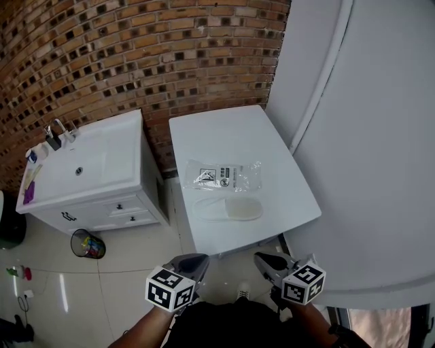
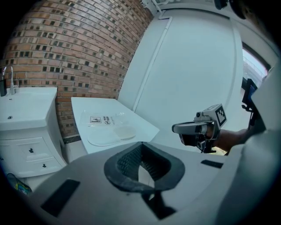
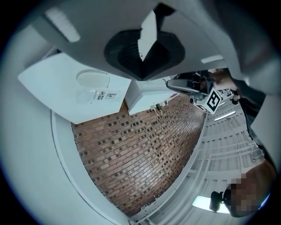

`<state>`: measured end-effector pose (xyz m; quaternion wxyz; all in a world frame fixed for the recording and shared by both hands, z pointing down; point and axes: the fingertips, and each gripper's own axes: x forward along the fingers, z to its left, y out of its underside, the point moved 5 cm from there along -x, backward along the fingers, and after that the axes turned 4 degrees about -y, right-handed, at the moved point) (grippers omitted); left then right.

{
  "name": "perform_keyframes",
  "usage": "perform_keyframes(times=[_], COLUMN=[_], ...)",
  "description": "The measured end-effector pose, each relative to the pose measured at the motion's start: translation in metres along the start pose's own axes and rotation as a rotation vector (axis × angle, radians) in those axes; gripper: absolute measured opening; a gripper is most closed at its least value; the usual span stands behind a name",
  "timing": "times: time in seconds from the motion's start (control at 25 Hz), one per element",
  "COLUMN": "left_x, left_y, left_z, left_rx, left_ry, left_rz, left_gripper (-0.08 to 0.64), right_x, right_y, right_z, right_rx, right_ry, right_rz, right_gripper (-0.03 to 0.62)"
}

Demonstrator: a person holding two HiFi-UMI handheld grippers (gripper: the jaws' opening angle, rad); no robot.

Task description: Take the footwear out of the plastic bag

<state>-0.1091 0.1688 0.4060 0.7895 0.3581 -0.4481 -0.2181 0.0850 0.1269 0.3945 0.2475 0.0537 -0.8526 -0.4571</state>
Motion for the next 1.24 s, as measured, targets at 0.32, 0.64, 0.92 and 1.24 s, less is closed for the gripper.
perform_keyframes(times=[0.32,0.64,0.92,1.24], left_x=[-0.006,-0.006,-0.006,-0.004], left_y=[0.001,0.005,0.002,0.000], left_z=[0.002,-0.002,-0.007,-0.010], left_rx=[0.003,0.019,0.030,0.028], left_ry=[-0.003,0.007,0.015,0.022], left_rz=[-0.008,0.007,0.007,0.007], left_gripper=[0.006,0.006,0.006,0.006], right_x=[-0.001,-0.003,-0.009,-0.012], right_y=[0.004,0.007,0.009,0.005], right_z=[0.005,0.008,0.008,0.012], right_rx=[0.000,-0.002,-0.004,-0.015], right_ry=[0.007,0.000,0.008,0.003], right_rz=[0.001,0.002,0.007,0.012], right_gripper=[0.000,0.000,0.000,0.000])
